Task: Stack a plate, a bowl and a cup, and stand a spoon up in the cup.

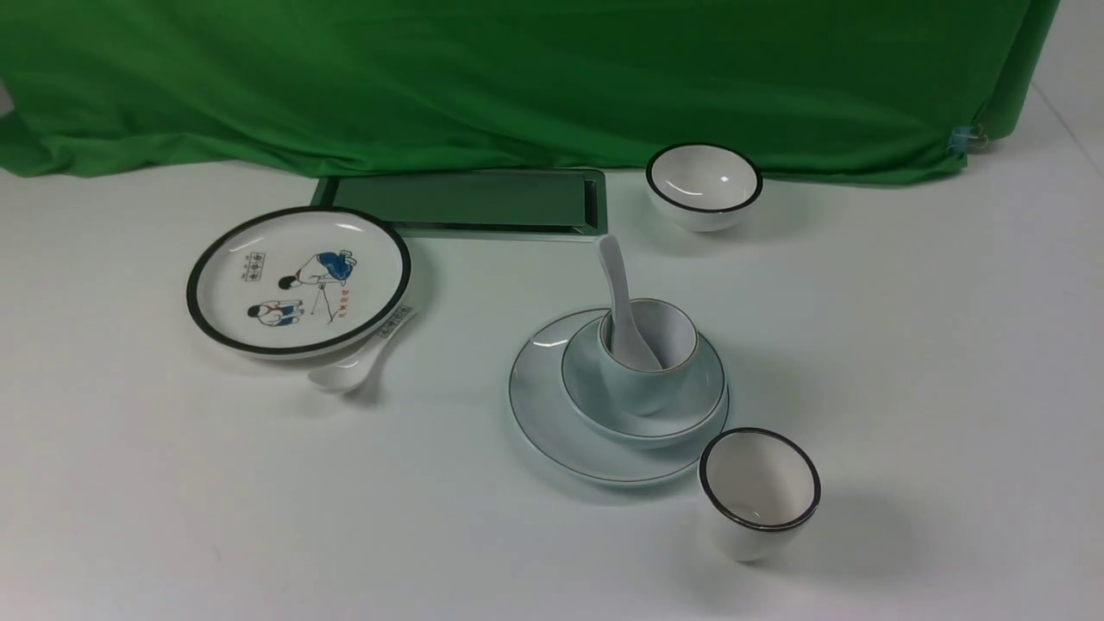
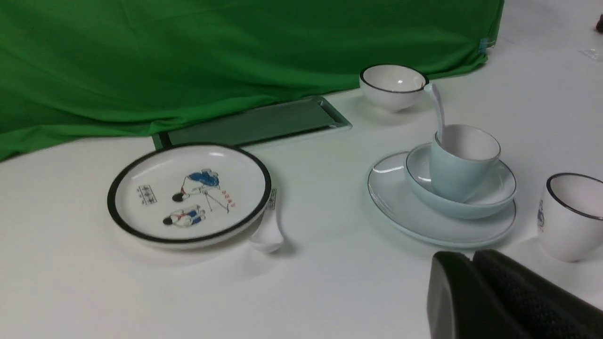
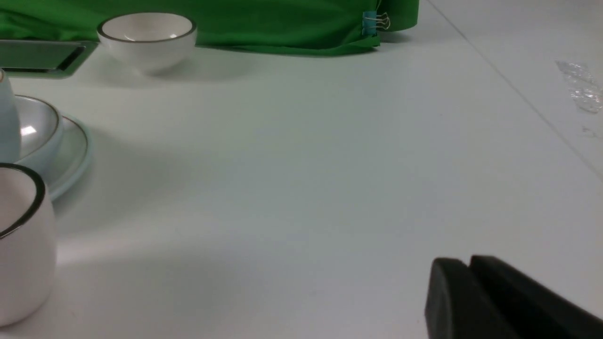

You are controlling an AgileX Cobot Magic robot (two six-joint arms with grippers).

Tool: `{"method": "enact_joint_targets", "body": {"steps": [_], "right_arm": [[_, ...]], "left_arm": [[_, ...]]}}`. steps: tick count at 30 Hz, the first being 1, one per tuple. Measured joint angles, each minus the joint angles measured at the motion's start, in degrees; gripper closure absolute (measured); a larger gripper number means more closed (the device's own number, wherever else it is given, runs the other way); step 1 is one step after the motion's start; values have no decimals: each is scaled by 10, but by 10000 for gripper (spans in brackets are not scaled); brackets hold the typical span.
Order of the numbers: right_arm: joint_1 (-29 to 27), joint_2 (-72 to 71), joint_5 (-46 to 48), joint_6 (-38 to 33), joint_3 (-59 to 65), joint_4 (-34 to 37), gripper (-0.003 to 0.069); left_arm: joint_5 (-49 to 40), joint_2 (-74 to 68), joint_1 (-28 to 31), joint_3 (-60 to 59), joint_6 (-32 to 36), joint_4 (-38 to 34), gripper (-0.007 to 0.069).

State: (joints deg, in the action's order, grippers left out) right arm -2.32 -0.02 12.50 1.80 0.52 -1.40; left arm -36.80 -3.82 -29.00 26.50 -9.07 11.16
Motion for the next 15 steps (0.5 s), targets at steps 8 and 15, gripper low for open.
{"method": "enact_joint_targets", "body": {"steps": [8,15], "right_arm": [[0,0,0,0,0,0,561],[0,0,0,0,0,0,537]], "left_arm": [[324,1,212,-160,135,-115,631],[357,3,351,-247,154,-147,631]]}}
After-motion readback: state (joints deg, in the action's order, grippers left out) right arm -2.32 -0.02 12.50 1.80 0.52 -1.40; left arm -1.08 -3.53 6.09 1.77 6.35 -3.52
